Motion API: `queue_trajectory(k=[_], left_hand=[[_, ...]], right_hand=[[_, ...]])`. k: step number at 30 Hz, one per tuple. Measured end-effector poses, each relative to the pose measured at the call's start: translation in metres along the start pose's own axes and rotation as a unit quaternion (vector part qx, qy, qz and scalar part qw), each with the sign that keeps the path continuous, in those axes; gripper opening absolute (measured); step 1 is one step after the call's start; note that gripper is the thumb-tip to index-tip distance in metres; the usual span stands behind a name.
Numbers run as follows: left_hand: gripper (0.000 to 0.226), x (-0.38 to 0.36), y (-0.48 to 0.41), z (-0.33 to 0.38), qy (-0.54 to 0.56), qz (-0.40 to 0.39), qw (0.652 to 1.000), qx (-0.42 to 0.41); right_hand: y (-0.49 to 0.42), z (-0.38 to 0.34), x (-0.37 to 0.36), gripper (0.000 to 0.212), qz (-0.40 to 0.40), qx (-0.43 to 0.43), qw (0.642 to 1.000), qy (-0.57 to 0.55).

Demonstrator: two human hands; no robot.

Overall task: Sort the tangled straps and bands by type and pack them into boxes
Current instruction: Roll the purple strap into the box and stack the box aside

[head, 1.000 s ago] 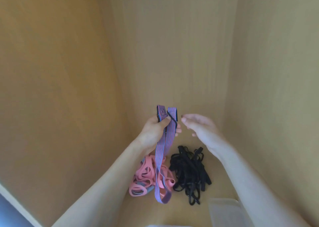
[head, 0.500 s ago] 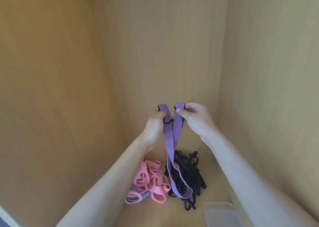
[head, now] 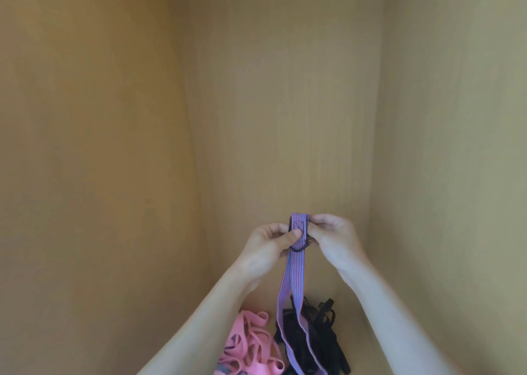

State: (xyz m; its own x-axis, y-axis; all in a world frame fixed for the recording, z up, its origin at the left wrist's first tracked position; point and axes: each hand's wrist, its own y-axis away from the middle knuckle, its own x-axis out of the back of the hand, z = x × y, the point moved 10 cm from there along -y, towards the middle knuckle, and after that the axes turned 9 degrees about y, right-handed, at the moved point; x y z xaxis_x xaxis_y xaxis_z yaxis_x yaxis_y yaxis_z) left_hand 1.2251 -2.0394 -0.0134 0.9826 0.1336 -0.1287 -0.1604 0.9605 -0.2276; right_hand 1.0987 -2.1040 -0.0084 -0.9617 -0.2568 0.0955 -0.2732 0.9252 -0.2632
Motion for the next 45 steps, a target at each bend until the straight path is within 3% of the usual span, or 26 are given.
queue_trajectory(k=[5, 10, 16, 20, 28, 31, 38, 45], left_hand=[[0.009, 0.009, 0.000, 0.007, -0.006, 0.025, 1.000, -0.011], [0.008, 0.009, 0.000, 0.012, -0.025, 0.033, 0.999, -0.022], [0.018, 0.010, -0.002, 0.009, -0.031, 0.018, 0.999, -0.017], [0.033, 0.026, -0.001, 0.013, -0.042, 0.075, 0.995, -0.043], [0.027, 0.040, -0.004, 0.003, -0.052, 0.142, 0.987, -0.060], [0.013, 0.032, -0.004, 0.003, -0.084, 0.130, 0.985, -0.073], [0.024, 0.018, -0.003, -0.007, -0.024, 0.022, 0.998, -0.050], [0.023, 0.026, -0.003, -0.008, -0.031, 0.061, 0.996, -0.055]], right_hand=[[0.004, -0.006, -0.003, 0.009, -0.015, 0.019, 0.998, -0.057], [0.009, -0.016, -0.006, 0.012, 0.018, 0.056, 0.997, 0.043], [0.003, -0.014, 0.002, 0.018, 0.045, 0.052, 0.996, 0.062], [-0.002, -0.003, 0.015, 0.017, 0.085, 0.016, 0.995, 0.048], [0.001, 0.004, -0.005, 0.021, 0.057, 0.004, 0.998, 0.026], [0.001, 0.005, -0.007, 0.022, 0.067, 0.003, 0.998, 0.018], [0.000, 0.018, -0.001, 0.015, 0.061, -0.018, 0.998, -0.016], [0.002, 0.024, -0.006, 0.010, 0.004, -0.023, 0.999, -0.049]])
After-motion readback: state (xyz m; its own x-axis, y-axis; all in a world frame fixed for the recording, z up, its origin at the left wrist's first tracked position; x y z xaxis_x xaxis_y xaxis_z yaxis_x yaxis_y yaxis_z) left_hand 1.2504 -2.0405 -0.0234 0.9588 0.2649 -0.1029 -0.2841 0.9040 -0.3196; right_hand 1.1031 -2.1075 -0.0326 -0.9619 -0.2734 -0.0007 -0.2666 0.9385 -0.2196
